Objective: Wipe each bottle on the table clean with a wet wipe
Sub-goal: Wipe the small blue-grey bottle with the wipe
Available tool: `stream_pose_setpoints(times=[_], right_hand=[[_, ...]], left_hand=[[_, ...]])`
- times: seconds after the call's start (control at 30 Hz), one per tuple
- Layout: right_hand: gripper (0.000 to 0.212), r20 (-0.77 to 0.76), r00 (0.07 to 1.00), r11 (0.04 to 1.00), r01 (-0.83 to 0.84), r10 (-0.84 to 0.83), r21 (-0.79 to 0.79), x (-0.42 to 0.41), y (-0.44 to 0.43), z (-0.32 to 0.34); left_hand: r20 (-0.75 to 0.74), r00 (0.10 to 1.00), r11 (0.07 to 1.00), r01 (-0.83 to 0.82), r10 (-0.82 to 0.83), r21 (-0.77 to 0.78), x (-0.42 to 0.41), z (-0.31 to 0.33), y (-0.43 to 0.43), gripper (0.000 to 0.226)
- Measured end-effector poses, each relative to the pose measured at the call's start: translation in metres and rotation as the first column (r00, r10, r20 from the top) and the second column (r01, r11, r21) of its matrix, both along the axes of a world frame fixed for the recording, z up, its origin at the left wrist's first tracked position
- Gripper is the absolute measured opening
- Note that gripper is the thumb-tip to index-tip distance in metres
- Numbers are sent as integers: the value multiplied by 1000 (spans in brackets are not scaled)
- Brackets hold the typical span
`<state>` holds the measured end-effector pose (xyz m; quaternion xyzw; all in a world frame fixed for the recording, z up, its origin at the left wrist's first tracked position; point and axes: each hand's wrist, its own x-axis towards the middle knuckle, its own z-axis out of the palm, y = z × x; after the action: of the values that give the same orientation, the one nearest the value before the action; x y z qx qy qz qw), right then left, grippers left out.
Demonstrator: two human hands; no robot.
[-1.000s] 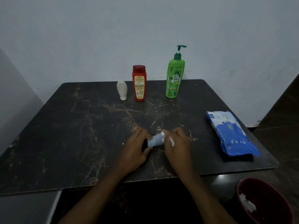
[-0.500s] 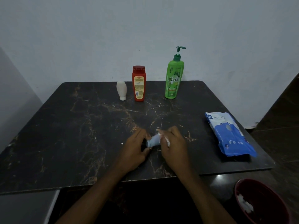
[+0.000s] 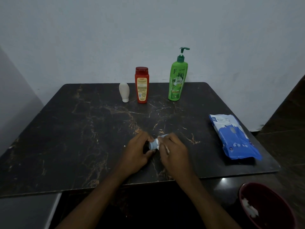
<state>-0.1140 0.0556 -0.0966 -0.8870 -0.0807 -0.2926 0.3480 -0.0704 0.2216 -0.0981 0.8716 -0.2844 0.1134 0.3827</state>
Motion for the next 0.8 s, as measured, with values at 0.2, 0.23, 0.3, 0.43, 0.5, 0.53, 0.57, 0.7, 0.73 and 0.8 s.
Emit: stream_pose_setpoints(times=[0.2,0.23,0.3,0.43,0.5,0.53,0.57,0.7,0.73,0.8], right_hand=[[17,-101,980,971,187,-174,150,2,-13,-2],[19,-112,973,960,219,-202,174,2,-16,-3],[20,-180,957,931,268,-228,247,2,-23,-2],[14,-266,947,869,280,-181,407,5,-29,0],[15,-196,968,892,223,-156,394,5,-24,1],[15,-156,978,912,189,-140,363,4,-20,1],[16,-120,986,934,152,-119,323,2,-14,2],[20,-83,997,984,22,-7,179,-4,10,3],[20,-89,996,991,5,7,133,-5,13,2],[18,-107,994,999,2,4,53,-6,14,1]], left_hand=[[71,997,998,-6,1,69,-1,2,1,35],[85,996,997,-6,0,76,-2,3,0,35],[105,994,996,-2,-7,84,-2,4,-1,34],[109,993,997,29,-36,67,0,4,-2,33],[92,995,998,44,-48,45,0,3,-2,38],[79,996,998,49,-52,37,0,3,-1,40],[63,997,998,53,-54,26,0,4,-1,39],[-10,999,993,33,-34,-109,1,6,-2,25],[-50,999,990,10,-18,-140,2,7,-2,24],[-113,994,985,-30,11,-170,2,8,-2,26]])
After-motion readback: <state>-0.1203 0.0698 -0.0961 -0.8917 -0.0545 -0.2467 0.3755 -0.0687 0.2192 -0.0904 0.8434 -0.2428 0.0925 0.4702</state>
